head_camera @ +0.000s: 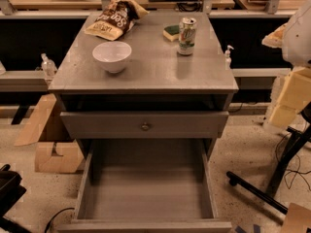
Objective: Place 7up can into middle drawer
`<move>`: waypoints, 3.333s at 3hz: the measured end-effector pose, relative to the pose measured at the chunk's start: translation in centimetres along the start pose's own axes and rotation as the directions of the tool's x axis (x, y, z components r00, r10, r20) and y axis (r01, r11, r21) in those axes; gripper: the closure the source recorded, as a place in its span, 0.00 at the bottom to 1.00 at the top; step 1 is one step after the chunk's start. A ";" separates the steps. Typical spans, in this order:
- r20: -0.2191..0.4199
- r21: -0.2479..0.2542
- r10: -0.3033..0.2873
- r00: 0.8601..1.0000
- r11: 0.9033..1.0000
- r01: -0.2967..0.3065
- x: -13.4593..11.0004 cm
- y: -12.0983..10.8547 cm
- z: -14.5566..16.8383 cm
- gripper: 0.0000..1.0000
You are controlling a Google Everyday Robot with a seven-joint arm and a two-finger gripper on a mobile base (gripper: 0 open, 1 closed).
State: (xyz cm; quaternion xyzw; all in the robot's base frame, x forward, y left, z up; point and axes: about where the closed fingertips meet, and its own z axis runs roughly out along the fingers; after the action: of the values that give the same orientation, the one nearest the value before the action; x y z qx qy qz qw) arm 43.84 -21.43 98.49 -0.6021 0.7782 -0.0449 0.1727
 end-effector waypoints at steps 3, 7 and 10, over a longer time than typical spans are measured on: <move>0.213 0.159 0.089 0.973 0.979 -0.124 -0.1 -7.6 0.7 0.00; 0.719 0.266 0.136 0.682 0.853 -0.450 -2.9 -20.7 1.9 0.00; 0.830 0.152 0.174 0.530 0.843 -0.516 -9.7 -28.6 12.2 0.00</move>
Offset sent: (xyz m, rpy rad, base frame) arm 0.0880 -0.0227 0.0196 0.2002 -0.2911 -0.0555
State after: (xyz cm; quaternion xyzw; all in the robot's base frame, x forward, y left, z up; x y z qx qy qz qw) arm 76.17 -18.28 97.12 -0.3425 0.7007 0.1112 0.6159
